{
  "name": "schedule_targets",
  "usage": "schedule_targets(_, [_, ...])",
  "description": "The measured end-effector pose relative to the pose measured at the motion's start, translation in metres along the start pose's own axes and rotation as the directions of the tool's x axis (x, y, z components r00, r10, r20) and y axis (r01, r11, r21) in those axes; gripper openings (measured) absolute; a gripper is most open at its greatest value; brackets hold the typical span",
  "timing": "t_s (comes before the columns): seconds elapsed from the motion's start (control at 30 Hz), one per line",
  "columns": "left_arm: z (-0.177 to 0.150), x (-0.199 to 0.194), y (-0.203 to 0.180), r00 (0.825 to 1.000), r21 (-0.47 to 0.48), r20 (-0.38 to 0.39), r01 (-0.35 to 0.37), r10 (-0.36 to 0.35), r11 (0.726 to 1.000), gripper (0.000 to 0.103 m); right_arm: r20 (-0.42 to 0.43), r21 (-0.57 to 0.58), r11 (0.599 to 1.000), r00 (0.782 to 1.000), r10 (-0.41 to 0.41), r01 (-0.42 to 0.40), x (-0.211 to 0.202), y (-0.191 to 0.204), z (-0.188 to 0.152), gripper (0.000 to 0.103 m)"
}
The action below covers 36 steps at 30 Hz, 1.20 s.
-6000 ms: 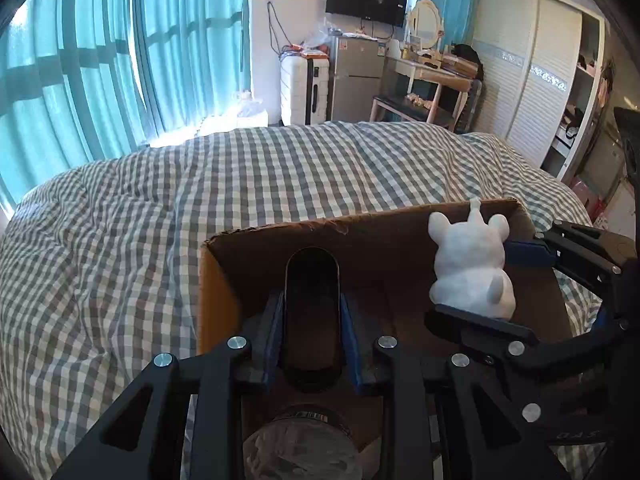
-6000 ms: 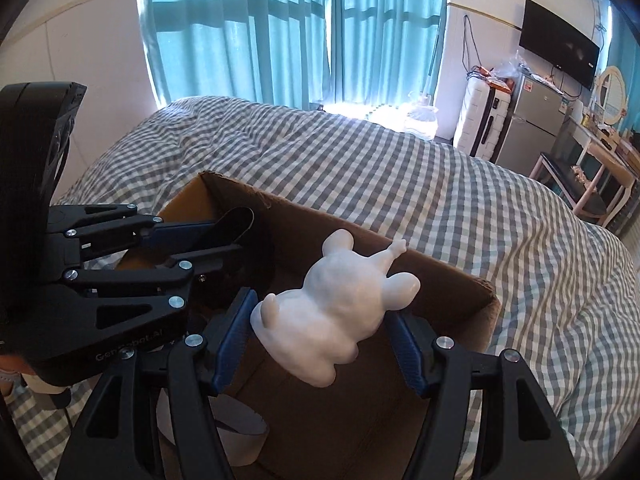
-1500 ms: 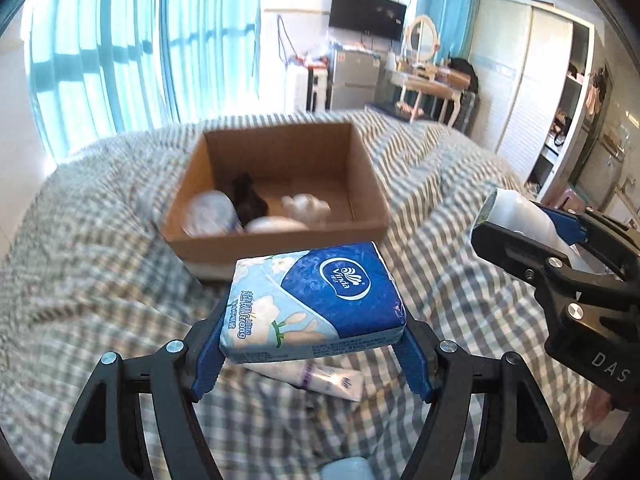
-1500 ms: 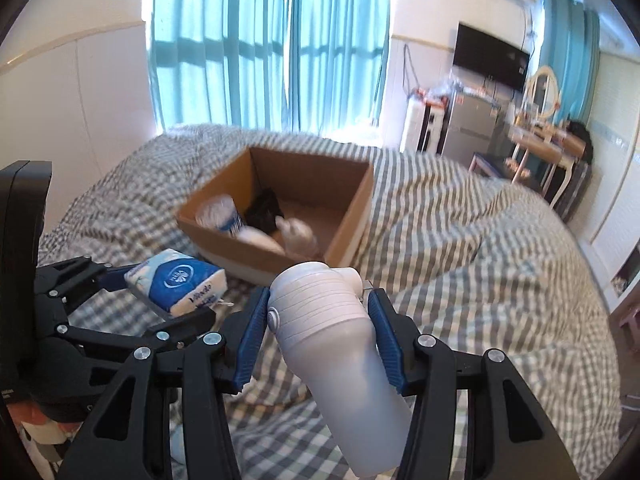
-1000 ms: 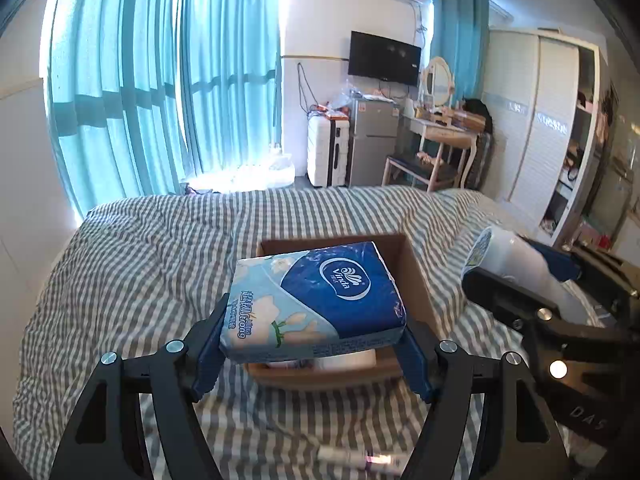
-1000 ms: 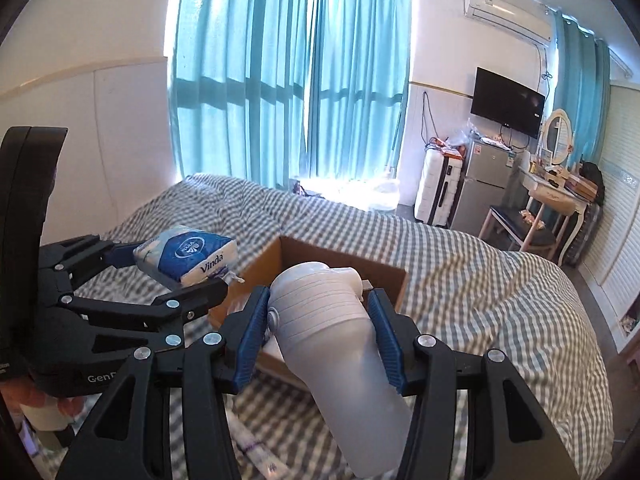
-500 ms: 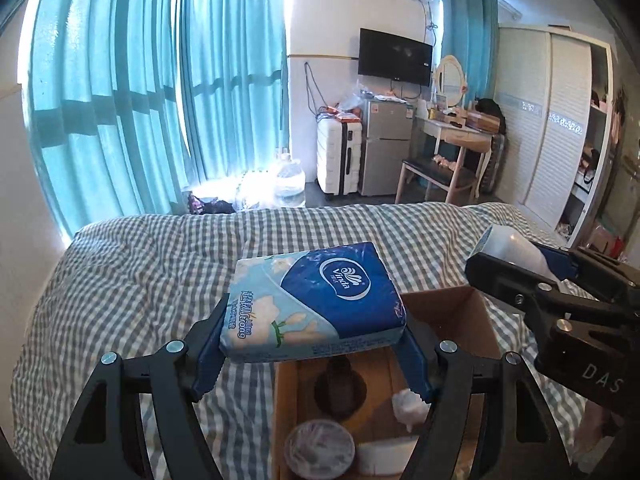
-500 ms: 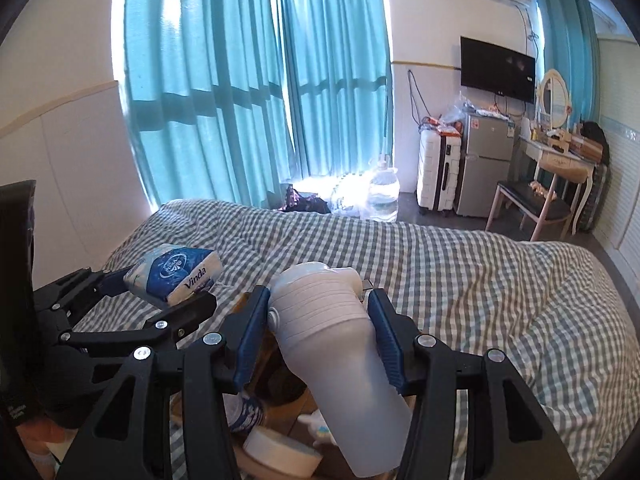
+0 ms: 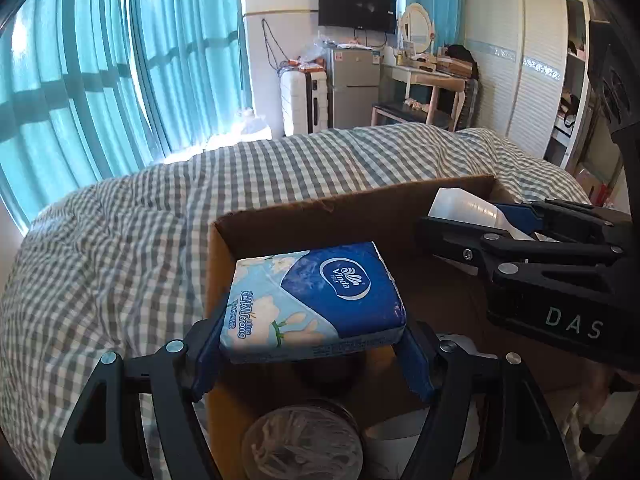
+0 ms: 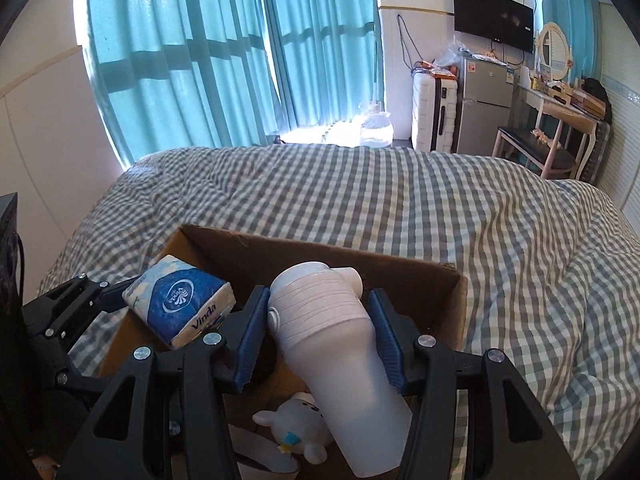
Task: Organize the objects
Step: 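Lower the tissue pack and bottle into the box and open both tools, then withdraw from the box and grasp the light-blue earbud case with the left tool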
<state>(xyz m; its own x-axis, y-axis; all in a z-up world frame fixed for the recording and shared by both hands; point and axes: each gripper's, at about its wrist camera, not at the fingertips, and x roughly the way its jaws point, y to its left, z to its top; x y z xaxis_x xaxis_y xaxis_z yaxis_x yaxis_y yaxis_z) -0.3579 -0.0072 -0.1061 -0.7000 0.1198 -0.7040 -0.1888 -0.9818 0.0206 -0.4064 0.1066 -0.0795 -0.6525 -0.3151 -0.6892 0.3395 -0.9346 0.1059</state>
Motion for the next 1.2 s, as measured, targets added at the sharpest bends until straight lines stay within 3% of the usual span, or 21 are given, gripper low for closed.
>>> schedule_targets(0.33, [-0.007, 0.003, -0.006, 1.000, 0.005, 0.016, 0.003, -0.004, 1.000, 0.076, 0.009, -0.002, 1.000, 1.000, -0.006, 0.006, -0.005, -0.002, -0.006, 0.051])
schedule_targets(0.37, [-0.007, 0.004, -0.005, 1.000, 0.002, 0.012, 0.003, -0.003, 1.000, 0.076, 0.018, 0.002, 1.000, 1.000, -0.001, 0.000, -0.007, -0.002, -0.005, 0.055])
schedule_targets(0.43, [-0.006, 0.004, -0.003, 1.000, 0.002, 0.012, 0.005, -0.005, 1.000, 0.077, 0.054, 0.010, 1.000, 0.999, 0.006, -0.007, -0.014, -0.005, -0.004, 0.075])
schedule_targets(0.57, [-0.005, -0.005, -0.002, 0.999, -0.011, 0.034, -0.005, 0.005, 1.000, 0.094, 0.094, 0.022, 0.999, 0.995, 0.036, -0.039, -0.028, -0.006, 0.001, 0.075])
schedule_targets(0.73, [-0.003, -0.026, 0.000, 0.999, -0.061, 0.030, -0.012, 0.014, 0.998, 0.096, 0.132, 0.009, 0.999, 0.990, 0.046, -0.048, -0.054, -0.003, 0.007, 0.075])
schedule_targets(0.97, [0.012, -0.092, 0.004, 1.000, -0.188, 0.028, -0.006, 0.012, 0.982, 0.096, 0.190, 0.009, 0.997, 0.979, 0.079, -0.082, -0.130, -0.008, 0.018, 0.075])
schedule_targets(1.1, [0.009, -0.142, 0.000, 0.992, -0.199, 0.009, -0.119, 0.124, 0.973, 0.097, 0.192, -0.050, 0.998, 0.980, 0.057, -0.049, -0.180, -0.007, 0.014, 0.075])
schedule_targets(1.2, [0.002, -0.171, -0.003, 0.986, -0.217, 0.000, -0.162, 0.166, 0.963, 0.097, 0.185, -0.121, 0.992, 0.982, 0.050, -0.027, -0.214, -0.001, 0.002, 0.075])
